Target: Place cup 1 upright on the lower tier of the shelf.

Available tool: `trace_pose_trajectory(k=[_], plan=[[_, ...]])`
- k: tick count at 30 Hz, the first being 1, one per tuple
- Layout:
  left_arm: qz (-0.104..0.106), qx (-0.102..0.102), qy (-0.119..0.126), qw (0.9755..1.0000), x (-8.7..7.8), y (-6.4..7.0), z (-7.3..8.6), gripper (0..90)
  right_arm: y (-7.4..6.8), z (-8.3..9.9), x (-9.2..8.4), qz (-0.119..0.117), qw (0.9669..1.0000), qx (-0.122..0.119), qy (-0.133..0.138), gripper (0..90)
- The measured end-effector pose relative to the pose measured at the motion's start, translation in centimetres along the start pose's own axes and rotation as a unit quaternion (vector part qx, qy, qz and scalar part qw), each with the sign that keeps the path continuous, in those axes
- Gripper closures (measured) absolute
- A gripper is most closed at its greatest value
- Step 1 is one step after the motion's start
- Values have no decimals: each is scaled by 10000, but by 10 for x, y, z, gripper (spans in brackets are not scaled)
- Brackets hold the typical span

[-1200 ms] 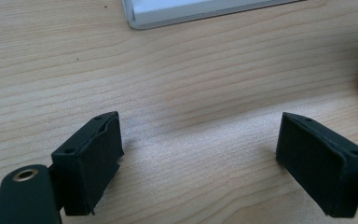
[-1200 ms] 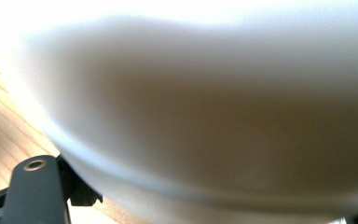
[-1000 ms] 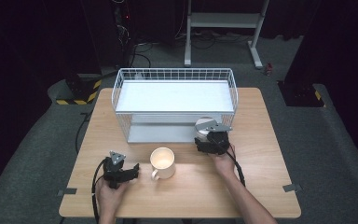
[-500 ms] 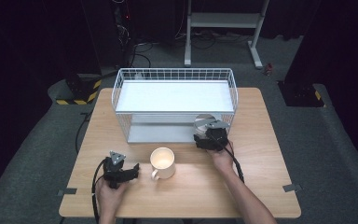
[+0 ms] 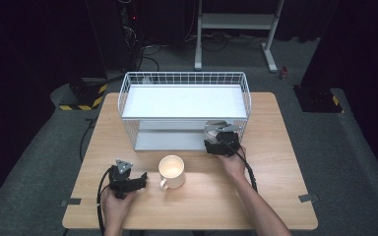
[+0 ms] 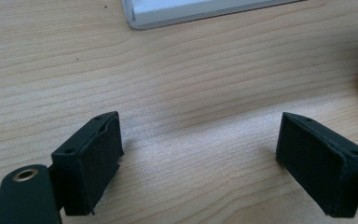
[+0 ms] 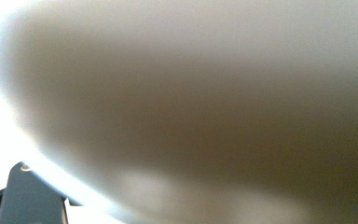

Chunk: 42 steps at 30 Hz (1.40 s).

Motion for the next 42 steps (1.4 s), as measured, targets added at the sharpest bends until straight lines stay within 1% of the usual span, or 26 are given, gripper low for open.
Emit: trace_pose_trajectory(k=[1,2,3,6,7,8,10,11,12,14,15,17,19,20,22,25,26,30,31,32,35,40,41,42], plan=[[5,1,-7,10000,0,0,0,145,1,1,0,0,10000,-43,-29,153],[0,-1,2,10000,0,0,0,145,0,2,0,3,10000,35,-80,143],[0,0,1,10000,0,0,0,145,0,3,0,2,9999,40,-97,139],[5,1,-6,10000,0,0,0,145,0,4,0,44,9999,-5,-129,138],[4,1,-6,10000,0,0,0,146,1,4,0,63,9999,-60,-132,139],[5,1,-7,10000,0,0,0,145,0,5,-1,71,9999,9,-156,142],[5,1,-6,10000,0,0,0,145,-1,6,-3,64,9999,9,-120,148],[5,1,-6,10000,0,0,0,145,-1,8,-4,72,9999,60,-120,159],[5,0,-6,10000,0,0,0,146,0,8,-5,88,9999,7,-100,173],[5,2,-6,10000,0,0,0,145,-2,11,-8,93,9998,106,-150,190],[5,2,-7,10000,0,0,0,145,-2,12,-9,118,9998,58,-143,193],[5,1,-6,10000,0,0,0,146,-3,13,-11,150,9997,94,-181,196],[4,1,-6,10000,0,0,0,145,-2,13,-11,216,9996,26,-161,199],[5,1,-6,10000,0,0,0,145,-3,13,-12,245,9996,50,-140,200],[4,2,-7,10000,0,0,0,146,-4,14,-12,228,9995,155,-120,202],[-2,-14,12,10000,0,0,0,145,-4,16,-12,217,9995,192,-121,206],[2,-12,5,10000,0,0,0,145,-3,16,-13,217,9996,161,-110,208],[2,-13,6,10000,0,0,0,145,-3,18,-14,183,9996,170,-104,220],[-2,-16,12,10000,0,0,0,145,-4,19,-15,173,9995,238,-112,226],[-1,-15,8,10000,0,0,0,146,-4,20,-15,168,9995,234,-110,228],[1,-13,6,10000,0,0,0,145,-3,20,-15,183,9995,240,-111,229],[1,-12,6,10000,0,0,0,145,-1,19,-11,232,9995,210,-23,236],[1,-11,5,10000,0,0,0,145,-1,20,-10,249,9993,262,-53,242],[2,-13,5,10000,0,0,0,146,0,20,-9,243,9995,218,-52,252]])
Point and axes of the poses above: each handheld gripper's, and its own axes: x roughly forward along the jaws, z roughly out of its underside, y roughly to its right, the point moved 8 cm from there along x, roughly forward along the jaws
